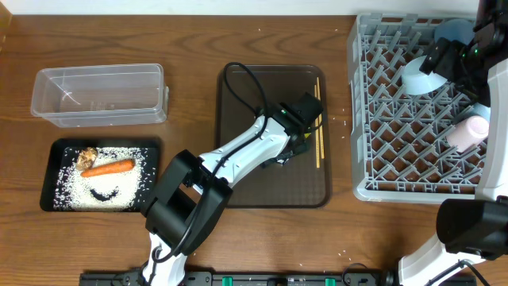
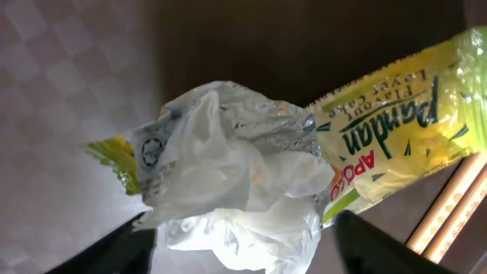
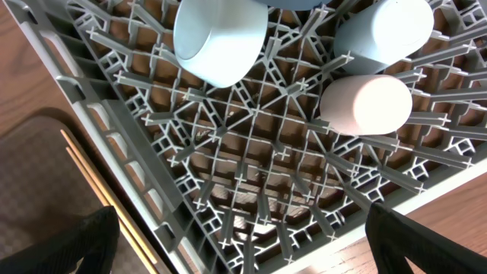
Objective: Sort waste into correct bins and load items into the dishwasher rack
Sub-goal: 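Grasp the white tissue with the left gripper and lift it, then carry the tissue to the clear plastic bin and release it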
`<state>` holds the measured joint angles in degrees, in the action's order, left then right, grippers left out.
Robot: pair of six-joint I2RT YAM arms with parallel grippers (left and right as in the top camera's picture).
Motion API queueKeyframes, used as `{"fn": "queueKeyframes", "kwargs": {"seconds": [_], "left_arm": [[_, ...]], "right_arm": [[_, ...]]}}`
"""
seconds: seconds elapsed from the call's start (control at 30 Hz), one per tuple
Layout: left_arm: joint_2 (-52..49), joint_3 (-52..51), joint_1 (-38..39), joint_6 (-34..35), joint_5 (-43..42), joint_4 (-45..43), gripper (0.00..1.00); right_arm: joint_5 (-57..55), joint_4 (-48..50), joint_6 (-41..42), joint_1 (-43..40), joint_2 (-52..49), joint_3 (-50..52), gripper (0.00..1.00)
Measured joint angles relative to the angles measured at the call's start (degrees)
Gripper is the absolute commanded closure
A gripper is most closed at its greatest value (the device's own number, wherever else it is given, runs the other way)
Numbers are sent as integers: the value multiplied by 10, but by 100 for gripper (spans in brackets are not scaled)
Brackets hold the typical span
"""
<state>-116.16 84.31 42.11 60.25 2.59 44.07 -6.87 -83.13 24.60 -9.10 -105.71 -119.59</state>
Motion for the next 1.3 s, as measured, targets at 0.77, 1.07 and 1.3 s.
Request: {"fn": "queueKeyframes", "kwargs": {"seconds": [0.77, 1.07, 1.3], "left_arm": [[0, 0, 17, -1, 19, 9, 94], [47, 0, 17, -3, 19, 42, 94], [158, 1, 17, -18, 21, 52, 94]], "right_arm": [[0, 0, 0, 0, 0, 0, 1], [0, 0, 0, 0, 0, 0, 1], [0, 0, 0, 0, 0, 0, 1]]}}
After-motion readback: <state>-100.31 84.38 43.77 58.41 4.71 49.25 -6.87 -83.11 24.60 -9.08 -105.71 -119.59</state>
